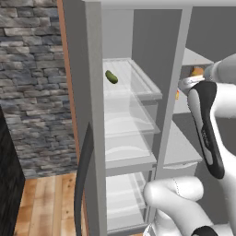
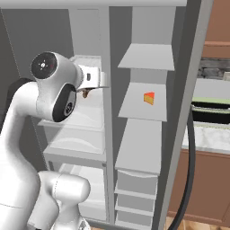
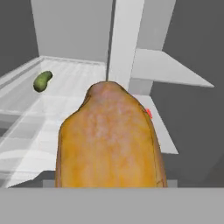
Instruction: There's a chicken drumstick in the fridge that needs to be moved to the freezer for freezing. Pick up the chicken drumstick from the fridge, place it on any shelf in the freezer, and close the fridge and freezer doors when done.
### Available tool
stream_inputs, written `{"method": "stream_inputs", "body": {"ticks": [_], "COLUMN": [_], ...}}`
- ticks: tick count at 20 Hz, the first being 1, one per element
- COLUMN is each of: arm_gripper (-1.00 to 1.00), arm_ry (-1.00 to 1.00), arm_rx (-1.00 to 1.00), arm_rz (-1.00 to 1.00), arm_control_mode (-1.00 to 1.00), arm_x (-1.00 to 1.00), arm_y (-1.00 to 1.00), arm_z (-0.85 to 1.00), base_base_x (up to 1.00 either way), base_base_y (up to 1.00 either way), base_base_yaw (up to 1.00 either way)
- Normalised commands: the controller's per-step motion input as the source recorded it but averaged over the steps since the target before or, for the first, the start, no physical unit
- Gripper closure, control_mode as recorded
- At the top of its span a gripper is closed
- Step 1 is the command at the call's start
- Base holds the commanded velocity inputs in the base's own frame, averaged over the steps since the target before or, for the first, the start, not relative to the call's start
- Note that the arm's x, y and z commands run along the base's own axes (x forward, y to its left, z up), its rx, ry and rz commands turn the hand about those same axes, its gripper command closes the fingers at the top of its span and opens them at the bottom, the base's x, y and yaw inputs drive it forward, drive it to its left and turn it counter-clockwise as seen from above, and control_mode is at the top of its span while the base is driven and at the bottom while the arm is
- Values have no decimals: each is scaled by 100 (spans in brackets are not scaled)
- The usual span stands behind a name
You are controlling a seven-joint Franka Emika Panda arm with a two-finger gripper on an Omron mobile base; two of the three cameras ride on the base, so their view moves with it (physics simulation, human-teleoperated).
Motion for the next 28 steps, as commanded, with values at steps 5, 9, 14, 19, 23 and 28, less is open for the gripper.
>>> {"method": "stream_inputs", "body": {"ticks": [5,9,14,19,23,28], "arm_gripper": [100,100,100,100,100,100], "arm_ry": [-8,-4,0,0,2,3], "arm_rx": [0,4,3,1,0,0], "arm_rz": [-13,-2,10,17,10,0], "arm_control_mode": [-100,-100,-100,-100,-100,-100], "arm_x": [1,11,33,61,69,75], "arm_y": [-76,-56,-35,-34,-19,0], "arm_z": [31,31,13,0,0,0], "base_base_x": [0,0,0,0,0,0], "base_base_y": [0,0,0,0,0,0], "base_base_yaw": [0,0,0,0,0,0]}}
